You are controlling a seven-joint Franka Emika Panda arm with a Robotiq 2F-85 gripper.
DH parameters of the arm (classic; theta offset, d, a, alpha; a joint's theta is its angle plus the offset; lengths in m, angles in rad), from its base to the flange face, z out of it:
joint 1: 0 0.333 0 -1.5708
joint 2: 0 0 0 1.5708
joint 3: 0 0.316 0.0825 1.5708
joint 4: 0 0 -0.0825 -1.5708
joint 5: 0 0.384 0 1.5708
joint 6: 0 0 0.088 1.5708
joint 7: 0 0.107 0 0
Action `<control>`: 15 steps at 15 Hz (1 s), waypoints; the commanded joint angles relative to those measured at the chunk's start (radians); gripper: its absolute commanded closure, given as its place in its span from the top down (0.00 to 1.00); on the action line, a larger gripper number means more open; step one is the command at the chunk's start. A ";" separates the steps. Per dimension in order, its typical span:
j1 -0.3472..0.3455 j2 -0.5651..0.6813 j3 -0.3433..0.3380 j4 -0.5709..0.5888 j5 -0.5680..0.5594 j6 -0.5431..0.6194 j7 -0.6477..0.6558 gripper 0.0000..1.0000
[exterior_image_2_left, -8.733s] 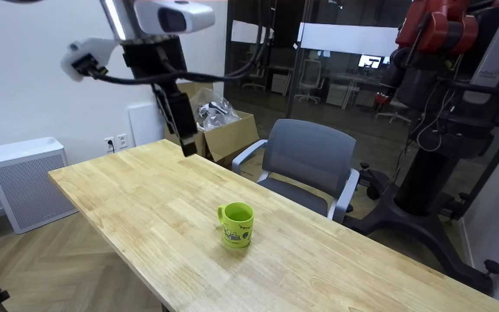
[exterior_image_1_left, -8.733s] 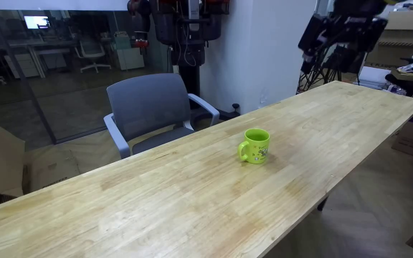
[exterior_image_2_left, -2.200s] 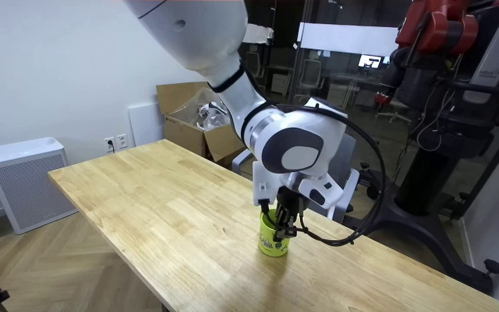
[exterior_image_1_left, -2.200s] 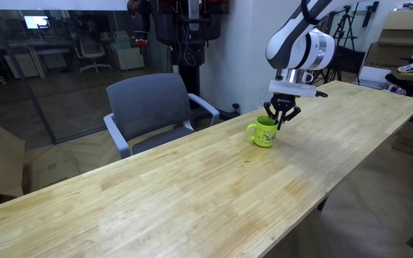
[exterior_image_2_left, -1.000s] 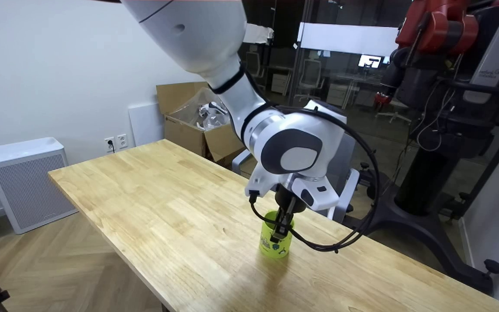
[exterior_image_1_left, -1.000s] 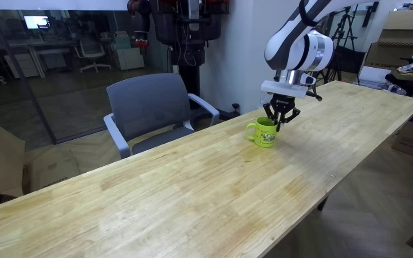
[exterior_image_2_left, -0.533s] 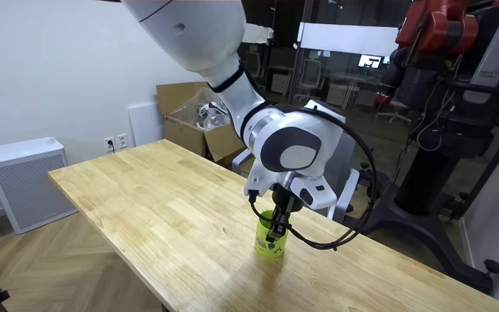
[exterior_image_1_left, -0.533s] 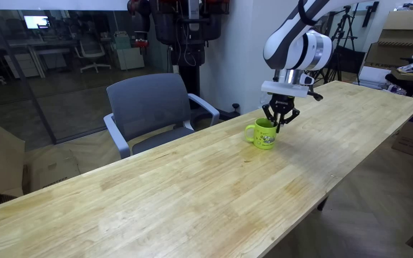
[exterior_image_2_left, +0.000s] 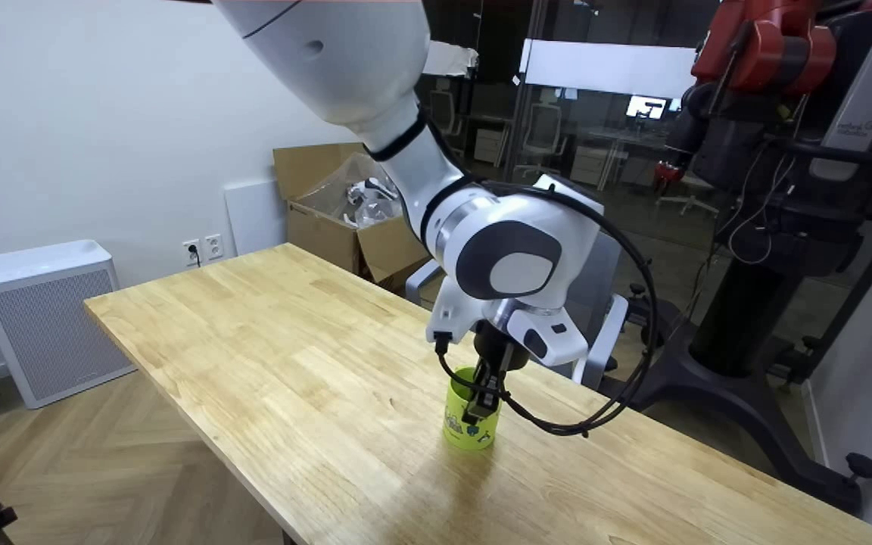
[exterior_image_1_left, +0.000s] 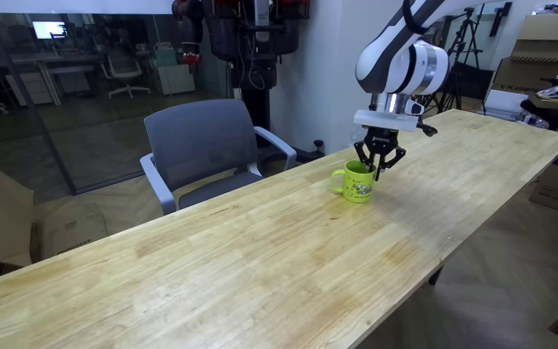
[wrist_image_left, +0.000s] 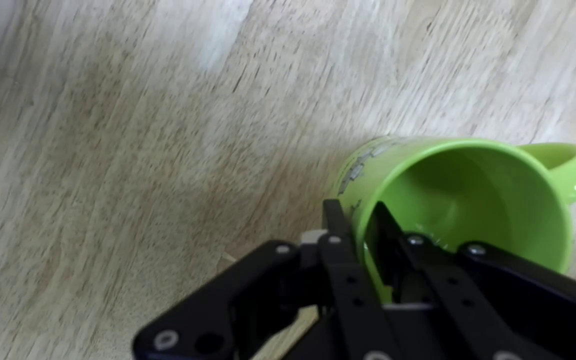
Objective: Slide the cup on the table slightly to the right.
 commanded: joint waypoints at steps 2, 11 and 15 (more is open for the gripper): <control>0.001 -0.011 -0.002 0.015 0.001 -0.042 0.004 0.56; 0.044 -0.091 -0.031 -0.059 -0.029 0.022 0.025 1.00; 0.036 -0.073 -0.019 -0.032 -0.027 0.034 0.003 1.00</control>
